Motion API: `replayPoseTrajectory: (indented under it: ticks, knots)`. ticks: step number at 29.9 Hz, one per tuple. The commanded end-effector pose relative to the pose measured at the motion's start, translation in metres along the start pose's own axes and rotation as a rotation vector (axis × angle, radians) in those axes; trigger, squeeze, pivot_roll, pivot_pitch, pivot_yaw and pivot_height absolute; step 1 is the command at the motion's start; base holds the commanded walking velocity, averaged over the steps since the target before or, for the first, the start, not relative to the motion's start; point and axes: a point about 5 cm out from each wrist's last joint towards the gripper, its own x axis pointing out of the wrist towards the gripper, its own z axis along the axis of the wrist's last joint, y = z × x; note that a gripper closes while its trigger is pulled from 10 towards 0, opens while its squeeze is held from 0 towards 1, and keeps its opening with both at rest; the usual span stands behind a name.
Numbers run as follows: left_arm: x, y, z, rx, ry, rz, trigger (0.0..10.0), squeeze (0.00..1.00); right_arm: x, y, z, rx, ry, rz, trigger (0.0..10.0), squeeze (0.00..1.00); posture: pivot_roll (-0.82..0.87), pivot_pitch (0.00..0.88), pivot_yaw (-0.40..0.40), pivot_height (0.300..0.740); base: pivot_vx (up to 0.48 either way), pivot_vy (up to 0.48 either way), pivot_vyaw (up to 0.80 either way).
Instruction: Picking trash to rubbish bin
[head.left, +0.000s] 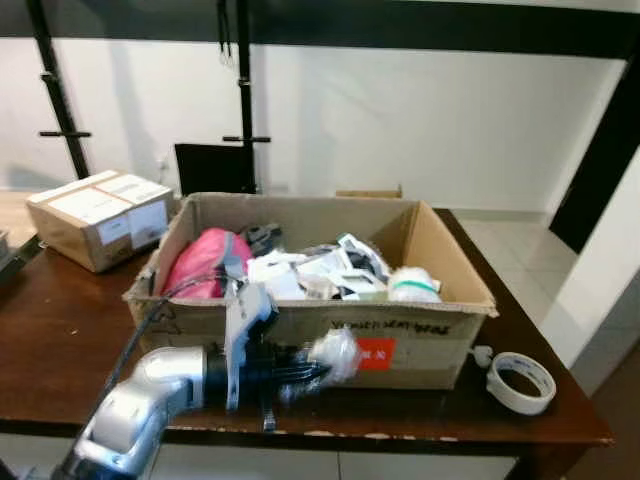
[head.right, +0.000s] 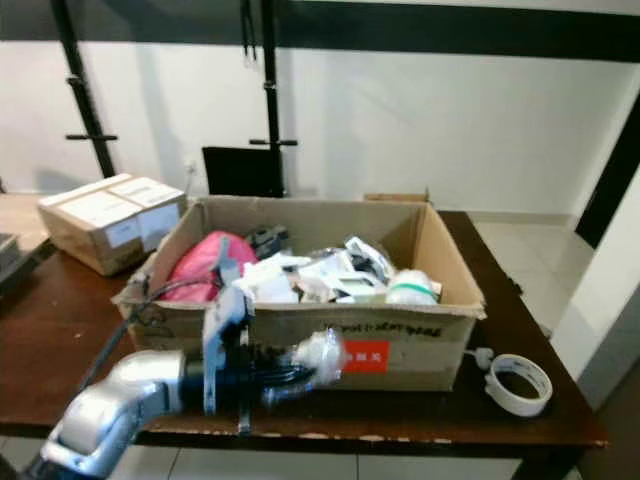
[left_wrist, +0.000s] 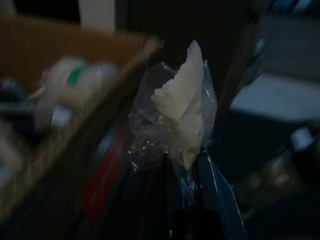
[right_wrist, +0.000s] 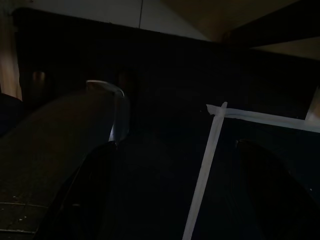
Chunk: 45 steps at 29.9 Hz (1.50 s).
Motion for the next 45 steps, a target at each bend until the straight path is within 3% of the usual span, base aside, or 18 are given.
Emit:
replayPoseTrajectory:
  ticks: [1, 4, 7, 10, 12, 15, 18, 19, 20, 27, 28, 29, 37, 38, 39, 40, 42, 45]
  knots:
    - [0.006, -0.005, 0.035, 0.04, -0.116, -0.06, 10.0, 0.0, 0.0, 0.0, 0.001, 0.002, -0.002, -0.003, 10.0, 0.0, 0.05, 0.0, -0.027, 0.74, 0.0, 0.0, 0.0]
    - [0.009, -0.004, 0.052, 0.063, -0.179, -0.074, 10.0, 0.0, 0.0, 0.0, 0.0, 0.001, -0.002, -0.003, 10.0, 0.0, 0.05, 0.0, -0.03, 0.74, 0.0, 0.0, 0.0]
    - [0.011, 0.034, 0.094, 0.132, -0.375, 0.169, 10.0, 0.0, 0.0, -0.001, 0.0, -0.005, 0.001, -0.003, 10.0, 0.0, 0.06, 0.0, -0.036, 0.74, 0.0, 0.0, 0.0]
    - [0.01, 0.048, 0.103, 0.149, -0.399, 0.262, 10.0, 0.0, 0.0, -0.001, 0.0, -0.006, 0.001, -0.003, 10.0, 0.0, 0.06, 0.0, -0.037, 0.74, 0.0, 0.0, 0.0]
    - [0.009, 0.062, 0.107, 0.168, -0.386, 0.361, 10.0, 0.0, 0.0, -0.001, 0.0, -0.007, 0.001, -0.004, 10.0, 0.0, 0.06, 0.0, -0.038, 0.74, 0.0, 0.0, 0.0]
    - [0.002, 0.098, 0.102, 0.208, -0.296, 0.669, 10.0, 0.0, 0.0, -0.001, 0.001, -0.011, -0.001, -0.004, 10.0, 0.0, 0.06, 0.0, -0.035, 0.74, 0.0, 0.0, 0.0]
    - [-0.004, 0.112, 0.092, 0.222, -0.19, 0.798, 10.0, 0.0, 0.0, -0.001, 0.002, -0.011, -0.003, -0.003, 10.0, 0.0, 0.06, 0.0, -0.033, 0.74, 0.0, 0.0, 0.0]
    - [-0.008, 0.117, 0.089, 0.223, -0.164, 0.846, 10.0, 0.89, 0.0, 0.0, 0.002, -0.01, -0.005, -0.002, 10.0, 0.0, 0.05, 0.0, -0.03, 0.74, 0.0, 0.0, 0.0]
    - [-0.011, 0.122, 0.088, 0.226, -0.162, 0.894, 10.0, 1.0, 0.0, 0.0, 0.002, -0.008, -0.006, -0.003, 10.0, 0.0, 0.05, 0.0, -0.03, 0.74, 0.0, 0.0, 0.0]
    - [-0.014, 0.128, 0.095, 0.252, -0.245, 0.938, 10.0, 1.0, 0.0, -0.001, 0.001, -0.005, -0.004, -0.005, 10.0, 0.0, 0.05, 0.0, -0.029, 0.74, 0.0, 0.0, 0.0]
    - [-0.013, 0.126, 0.097, 0.251, -0.272, 0.906, 10.0, 0.65, 0.0, -0.001, 0.0, -0.005, -0.003, -0.005, 10.0, 0.0, 0.05, 0.0, -0.031, 0.74, 0.0, 0.0, 0.0]
    - [-0.01, 0.123, 0.098, 0.238, -0.306, 0.853, 10.0, 0.0, 0.0, -0.001, 0.0, -0.005, -0.002, -0.004, 10.0, 0.0, 0.05, 0.0, -0.031, 0.74, 0.0, 0.0, 0.0]
    - [0.005, 0.107, 0.1, 0.18, -0.404, 0.611, 10.0, 0.0, 0.0, -0.002, 0.0, -0.008, 0.0, -0.002, 10.0, 0.0, 0.06, 0.0, -0.036, 0.74, 0.0, 0.0, 0.0]
    - [0.01, 0.097, 0.096, 0.154, -0.383, 0.486, 10.0, 0.0, 0.0, -0.001, 0.0, -0.008, -0.001, -0.001, 10.0, 0.0, 0.06, 0.0, -0.036, 0.74, 0.0, 0.0, 0.0]
    - [0.015, 0.081, 0.086, 0.116, -0.307, 0.302, 10.0, 0.0, 0.0, -0.001, 0.0, -0.009, -0.002, -0.001, 10.0, 0.0, 0.06, 0.0, -0.033, 0.74, 0.0, 0.0, 0.0]
    - [0.015, 0.081, 0.086, 0.116, -0.307, 0.302, 10.0, 0.0, 0.0, -0.001, 0.0, -0.009, -0.002, -0.001, 10.0, 0.0, 0.06, 0.0, -0.033, 0.74, 0.0, 0.0, 0.0]
    - [0.02, 0.047, 0.056, 0.045, -0.082, 0.01, 10.0, 0.0, 0.0, -0.001, 0.001, -0.009, -0.003, 0.0, 10.0, 0.0, 0.06, 0.0, -0.031, 0.74, 0.0, 0.0, 0.0]
    - [0.022, 0.027, 0.026, -0.017, 0.028, -0.068, 10.0, 0.0, 0.0, -0.001, 0.001, -0.005, -0.004, 0.0, 10.0, 0.0, 0.05, 0.0, -0.027, 0.74, 0.0, 0.0, 0.0]
